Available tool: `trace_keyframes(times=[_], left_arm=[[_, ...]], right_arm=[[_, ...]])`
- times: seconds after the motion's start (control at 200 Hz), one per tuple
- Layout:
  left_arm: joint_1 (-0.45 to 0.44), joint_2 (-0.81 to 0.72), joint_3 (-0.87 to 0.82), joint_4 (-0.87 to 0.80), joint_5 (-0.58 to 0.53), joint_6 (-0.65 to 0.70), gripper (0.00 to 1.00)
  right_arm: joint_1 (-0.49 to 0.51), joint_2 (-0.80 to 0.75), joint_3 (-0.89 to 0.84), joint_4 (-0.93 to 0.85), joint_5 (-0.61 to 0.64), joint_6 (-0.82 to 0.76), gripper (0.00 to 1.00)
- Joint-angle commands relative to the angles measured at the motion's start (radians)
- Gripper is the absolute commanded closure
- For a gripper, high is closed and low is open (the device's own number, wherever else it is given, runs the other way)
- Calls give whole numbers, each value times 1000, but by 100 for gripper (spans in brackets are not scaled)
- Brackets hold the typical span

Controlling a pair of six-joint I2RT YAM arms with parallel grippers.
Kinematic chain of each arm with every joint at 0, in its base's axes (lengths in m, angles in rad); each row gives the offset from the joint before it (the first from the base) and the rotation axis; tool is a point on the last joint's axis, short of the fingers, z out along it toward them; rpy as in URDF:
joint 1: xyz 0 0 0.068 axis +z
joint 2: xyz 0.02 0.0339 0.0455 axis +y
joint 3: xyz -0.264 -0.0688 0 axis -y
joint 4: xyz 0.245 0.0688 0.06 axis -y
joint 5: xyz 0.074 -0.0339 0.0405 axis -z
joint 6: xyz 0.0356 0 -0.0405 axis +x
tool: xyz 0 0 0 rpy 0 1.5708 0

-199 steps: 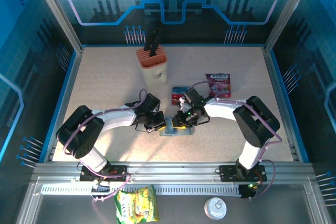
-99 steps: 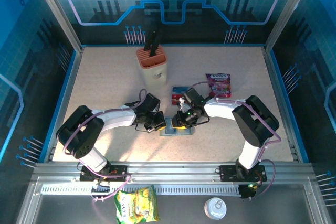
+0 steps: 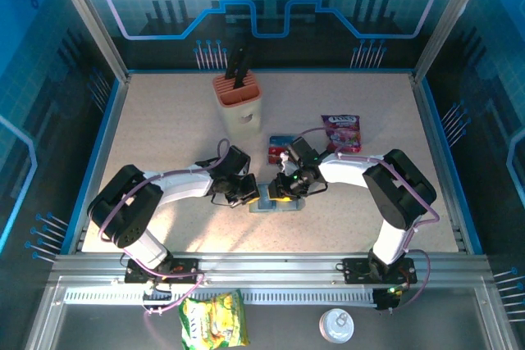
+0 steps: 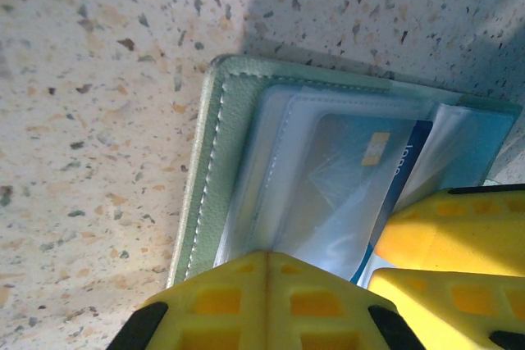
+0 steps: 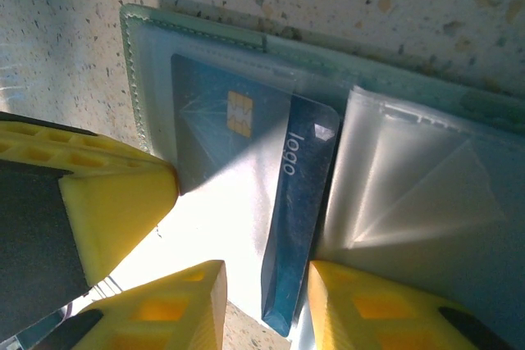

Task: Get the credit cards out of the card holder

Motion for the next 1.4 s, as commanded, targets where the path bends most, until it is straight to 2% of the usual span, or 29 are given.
trace_keyframes(times=[0.0, 0.235, 0.71, 1.106, 1.281, 1.351, 1.396], left_arm=[[-4, -4, -22, -52, -23, 22, 100], [-4, -4, -21, -54, -25, 23, 100], [-4, -10, -24, -58, -25, 22, 100], [-1, -21, -29, -61, -30, 18, 100], [-1, -28, -35, -61, -29, 18, 100], [1, -30, -36, -61, -30, 16, 100], [0, -29, -36, -61, -28, 16, 100]], right_arm=[[-10, 11, -22, 27, -18, 18, 68], [-18, -29, -86, 155, -87, 85, 70], [-33, -47, -113, 197, -107, 103, 82], [-55, -76, -143, 189, -97, 90, 85], [-63, -92, -157, 192, -107, 81, 90], [-63, -90, -160, 211, -120, 86, 89], [-63, -80, -154, 211, -129, 88, 85]])
